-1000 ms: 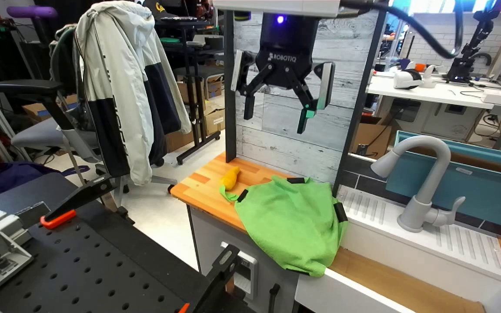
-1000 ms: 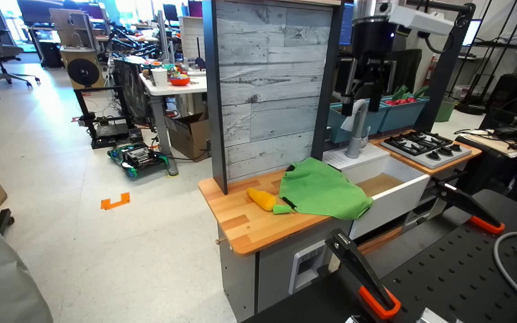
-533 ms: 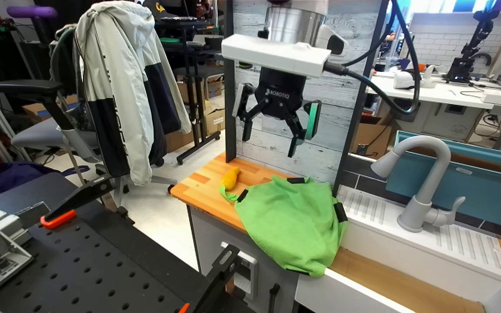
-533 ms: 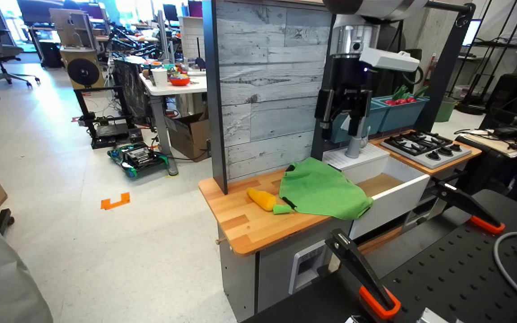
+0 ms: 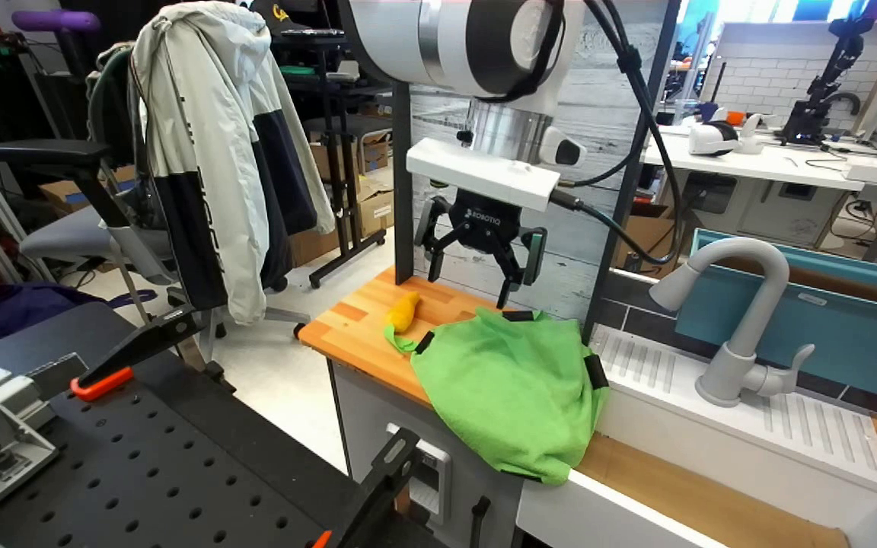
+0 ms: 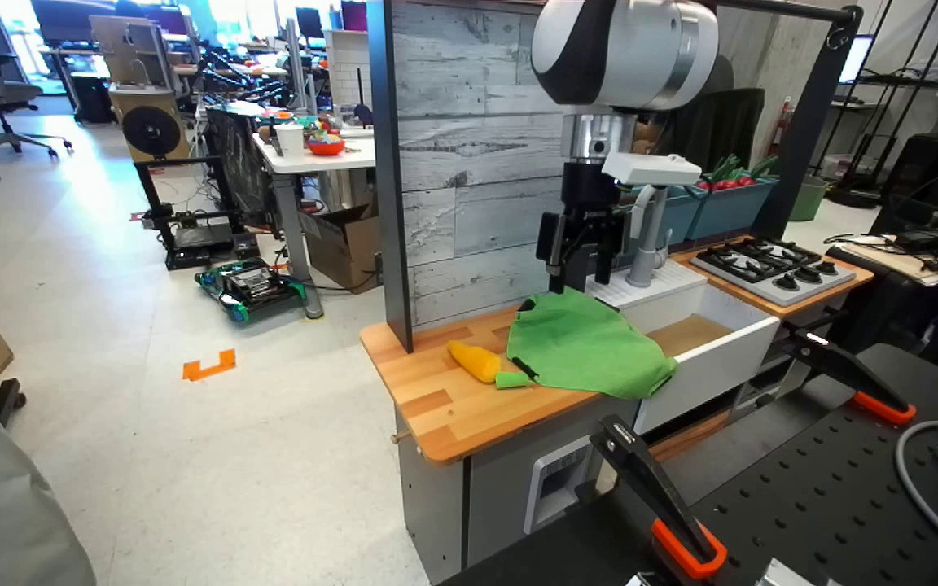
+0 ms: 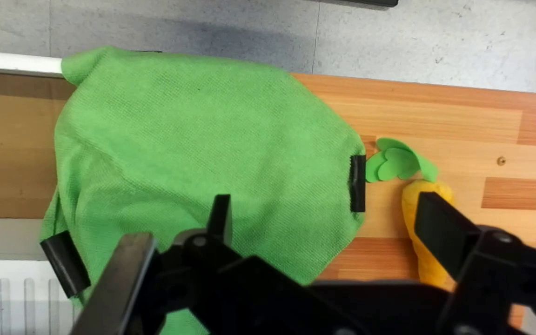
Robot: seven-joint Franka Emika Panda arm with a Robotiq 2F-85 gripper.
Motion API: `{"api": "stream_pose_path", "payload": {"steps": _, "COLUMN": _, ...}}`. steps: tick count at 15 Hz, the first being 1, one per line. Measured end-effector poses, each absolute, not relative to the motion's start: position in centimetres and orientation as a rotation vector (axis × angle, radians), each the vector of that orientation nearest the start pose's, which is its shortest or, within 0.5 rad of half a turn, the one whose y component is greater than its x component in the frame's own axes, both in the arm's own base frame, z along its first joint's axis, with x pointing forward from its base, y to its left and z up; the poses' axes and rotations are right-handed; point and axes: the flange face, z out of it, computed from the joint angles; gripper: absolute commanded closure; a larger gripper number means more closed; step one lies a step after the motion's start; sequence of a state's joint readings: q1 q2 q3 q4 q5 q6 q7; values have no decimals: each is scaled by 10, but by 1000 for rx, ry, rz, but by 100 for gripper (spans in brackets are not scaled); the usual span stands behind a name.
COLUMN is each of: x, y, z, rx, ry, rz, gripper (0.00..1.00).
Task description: Fold the green cloth
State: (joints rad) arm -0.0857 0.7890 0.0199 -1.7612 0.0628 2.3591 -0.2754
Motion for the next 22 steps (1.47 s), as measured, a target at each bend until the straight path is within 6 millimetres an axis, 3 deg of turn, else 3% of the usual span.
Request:
{"api": "stream_pose_path", "payload": {"steps": 10, "x": 649, "y": 1, "z": 37, "rx": -3079, "ry": -283, "rz": 322, "gripper": 0}}
{"api": "stream_pose_path", "payload": {"steps": 17, "x": 645, "y": 34, "z": 7, "rx": -3159, "ry": -357, "rz": 335, "gripper": 0}}
{"api": "stream_pose_path", "payload": {"steps": 22, "x": 643, "y": 43, "z": -7, "rx": -3193, "ry": -379, "rz": 356, "gripper": 0}}
